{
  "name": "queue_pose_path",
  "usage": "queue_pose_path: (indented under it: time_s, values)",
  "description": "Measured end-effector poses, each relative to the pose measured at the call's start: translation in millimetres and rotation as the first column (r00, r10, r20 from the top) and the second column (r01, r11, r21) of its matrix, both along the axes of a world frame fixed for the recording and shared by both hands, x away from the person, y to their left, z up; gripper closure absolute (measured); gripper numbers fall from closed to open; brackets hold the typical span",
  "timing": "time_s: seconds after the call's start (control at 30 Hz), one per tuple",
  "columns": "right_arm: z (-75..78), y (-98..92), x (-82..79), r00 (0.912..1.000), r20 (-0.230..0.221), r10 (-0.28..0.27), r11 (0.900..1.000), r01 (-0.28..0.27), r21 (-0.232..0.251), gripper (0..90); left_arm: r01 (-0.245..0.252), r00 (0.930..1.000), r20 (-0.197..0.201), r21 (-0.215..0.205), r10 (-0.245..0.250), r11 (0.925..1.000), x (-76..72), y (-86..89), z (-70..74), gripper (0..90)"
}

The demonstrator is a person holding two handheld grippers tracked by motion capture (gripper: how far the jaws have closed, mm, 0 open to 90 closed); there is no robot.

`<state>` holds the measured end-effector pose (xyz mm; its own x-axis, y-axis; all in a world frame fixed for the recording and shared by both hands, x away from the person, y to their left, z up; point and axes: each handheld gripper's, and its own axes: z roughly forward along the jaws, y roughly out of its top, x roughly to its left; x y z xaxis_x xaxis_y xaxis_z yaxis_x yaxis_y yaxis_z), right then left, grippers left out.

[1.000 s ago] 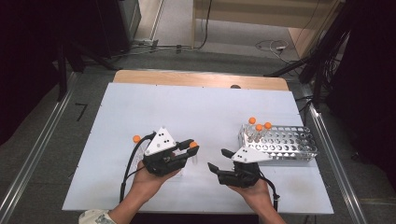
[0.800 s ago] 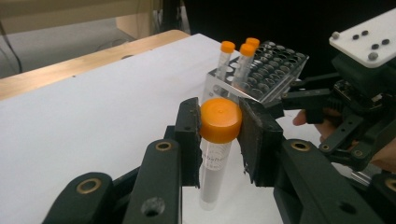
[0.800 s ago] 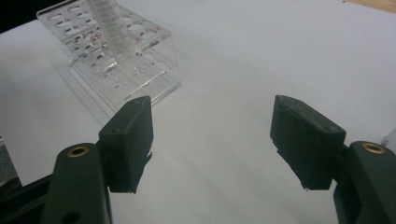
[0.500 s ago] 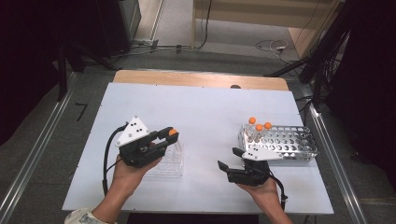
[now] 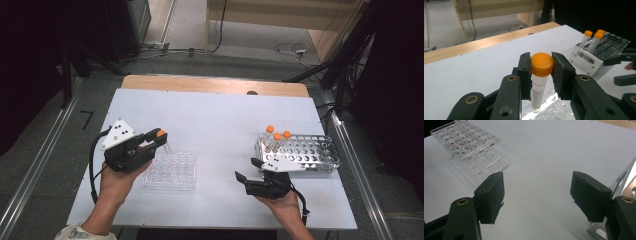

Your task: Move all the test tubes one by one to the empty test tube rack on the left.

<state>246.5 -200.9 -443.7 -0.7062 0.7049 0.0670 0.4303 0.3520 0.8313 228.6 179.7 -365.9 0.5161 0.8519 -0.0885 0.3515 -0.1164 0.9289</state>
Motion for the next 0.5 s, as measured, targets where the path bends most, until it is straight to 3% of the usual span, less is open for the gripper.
queue_pose_path:
  time_s: [0.17, 0.5]
  values:
    - [0.0, -0.7, 0.3, 1.0, -0.002, -0.002, 1.0, 0.002, -0.002, 26.3, -0.04, 0.9989, -0.024, 0.012, 0.04, 0.9991, 3.7, 11.8, -6.1, 71.1]
    - [-1.1, -0.3, 0.8, 1.0, -0.004, -0.003, 1.0, 0.003, -0.005, 26.4, -0.067, 0.9964, -0.047, 0.06, 0.07, 0.9959, 5.5, 16.8, -16.3, 71.2]
